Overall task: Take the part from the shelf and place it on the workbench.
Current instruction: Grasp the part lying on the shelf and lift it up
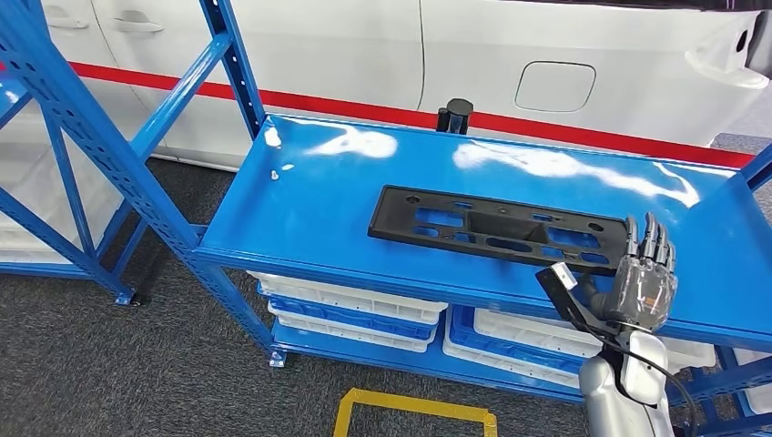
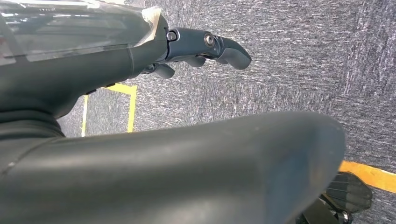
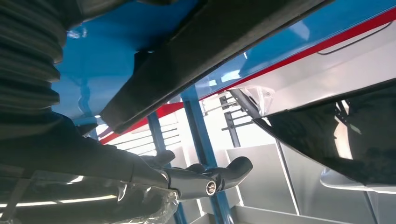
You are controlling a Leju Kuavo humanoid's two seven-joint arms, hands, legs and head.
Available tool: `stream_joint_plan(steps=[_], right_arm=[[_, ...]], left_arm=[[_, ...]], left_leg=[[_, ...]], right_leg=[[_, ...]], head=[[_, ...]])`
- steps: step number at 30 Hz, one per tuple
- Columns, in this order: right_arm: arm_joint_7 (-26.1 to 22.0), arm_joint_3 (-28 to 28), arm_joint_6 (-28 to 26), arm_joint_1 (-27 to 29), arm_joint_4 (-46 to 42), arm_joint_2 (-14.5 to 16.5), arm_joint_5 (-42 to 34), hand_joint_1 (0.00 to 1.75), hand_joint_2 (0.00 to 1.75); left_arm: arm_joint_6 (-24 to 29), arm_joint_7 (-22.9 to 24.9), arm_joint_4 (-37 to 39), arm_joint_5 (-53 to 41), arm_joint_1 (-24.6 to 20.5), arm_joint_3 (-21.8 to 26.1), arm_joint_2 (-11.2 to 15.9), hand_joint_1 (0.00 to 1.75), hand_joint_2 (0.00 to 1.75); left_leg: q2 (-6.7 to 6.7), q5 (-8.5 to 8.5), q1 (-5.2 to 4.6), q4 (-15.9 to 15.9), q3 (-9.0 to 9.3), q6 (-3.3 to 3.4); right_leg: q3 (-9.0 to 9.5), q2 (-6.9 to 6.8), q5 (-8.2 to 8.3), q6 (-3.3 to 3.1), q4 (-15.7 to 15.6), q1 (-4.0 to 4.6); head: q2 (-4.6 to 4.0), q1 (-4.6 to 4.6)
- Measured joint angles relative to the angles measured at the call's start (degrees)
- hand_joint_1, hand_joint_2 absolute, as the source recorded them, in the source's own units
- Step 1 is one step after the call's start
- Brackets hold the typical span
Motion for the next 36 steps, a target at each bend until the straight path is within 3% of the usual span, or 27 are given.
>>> stream_joint_plan(steps=[8, 9, 13, 14, 16, 30, 34, 36], right_arm=[[-2.4, 2.7, -2.3, -3.3, 4.6, -1.2, 0.2, 0.00, 1.75], [-3.1, 3.2, -2.8, -3.5, 5.0, -1.3, 0.2, 0.09, 1.75], [-5.2, 5.1, -3.9, -3.8, 6.0, -1.3, -0.3, 1.49, 1.75], [-5.6, 5.5, -3.9, -3.9, 6.1, -1.3, -0.3, 1.56, 1.75], [-6.3, 6.0, -3.9, -3.9, 6.2, -1.3, -0.3, 1.65, 1.75], [-7.2, 6.6, -4.1, -4.2, 6.1, -0.2, 1.5, 1.74, 1.75], [-7.2, 6.6, -4.2, -4.4, 5.7, 0.0, 1.8, 1.75, 1.75], [-7.1, 6.6, -4.2, -4.4, 5.6, 0.0, 1.9, 1.75, 1.75]], left_arm=[[-0.2, -0.6, 0.0, -0.1, 0.0, 0.0, 0.0, 0.00, 0.00], [-0.2, -0.7, 0.0, -0.2, 0.0, 0.0, 0.0, 0.00, 0.00], [-0.5, -0.8, 0.0, -0.2, 0.0, 0.0, 0.1, 0.00, 0.00], [-0.5, -0.9, 0.0, -0.2, 0.0, 0.0, 0.1, 0.00, 0.00], [-0.5, -0.9, 0.0, -0.2, -0.1, 0.0, 0.1, 0.00, 0.00], [0.5, -1.2, 0.0, -0.2, -0.1, 0.0, 0.1, 0.00, 0.00], [0.5, -1.7, 0.0, -0.1, -0.1, 0.0, 0.1, 0.00, 1.75], [0.6, -1.9, 0.0, -0.1, -0.1, 0.0, 0.1, 0.00, 1.75]], left_leg=[[-0.01, 0.00, 0.00, 0.0, 0.04, 0.00], [-0.01, 0.00, -0.01, 0.0, 0.04, 0.00], [-0.03, 0.00, 0.00, 0.0, 0.03, 0.00], [-0.03, 0.00, 0.00, 0.0, 0.03, 0.00], [-0.03, 0.00, 0.00, 0.0, 0.03, 0.00], [-0.03, 0.00, -0.01, 0.0, 0.02, 0.00], [-0.03, 0.00, -0.01, 0.0, 0.02, 0.00], [-0.02, 0.00, -0.01, 0.0, 0.02, 0.00]], right_leg=[[0.04, 0.00, 0.00, 0.00, 0.0, 0.00], [0.04, 0.00, 0.01, 0.00, 0.0, 0.00], [0.04, 0.00, 0.00, 0.00, 0.0, 0.00], [0.04, -0.01, 0.00, 0.00, 0.0, 0.00], [0.03, -0.01, 0.00, 0.00, 0.0, 0.00], [0.03, 0.00, 0.00, 0.00, 0.0, 0.00], [0.03, 0.00, 0.00, 0.00, 0.0, 0.00], [0.02, 0.00, 0.00, 0.00, 0.0, 0.00]], head=[[0.00, 0.01], [0.00, 0.01], [0.01, -0.01], [0.00, -0.01], [0.00, -0.01], [0.00, 0.00], [0.01, 0.01], [0.01, 0.00]])
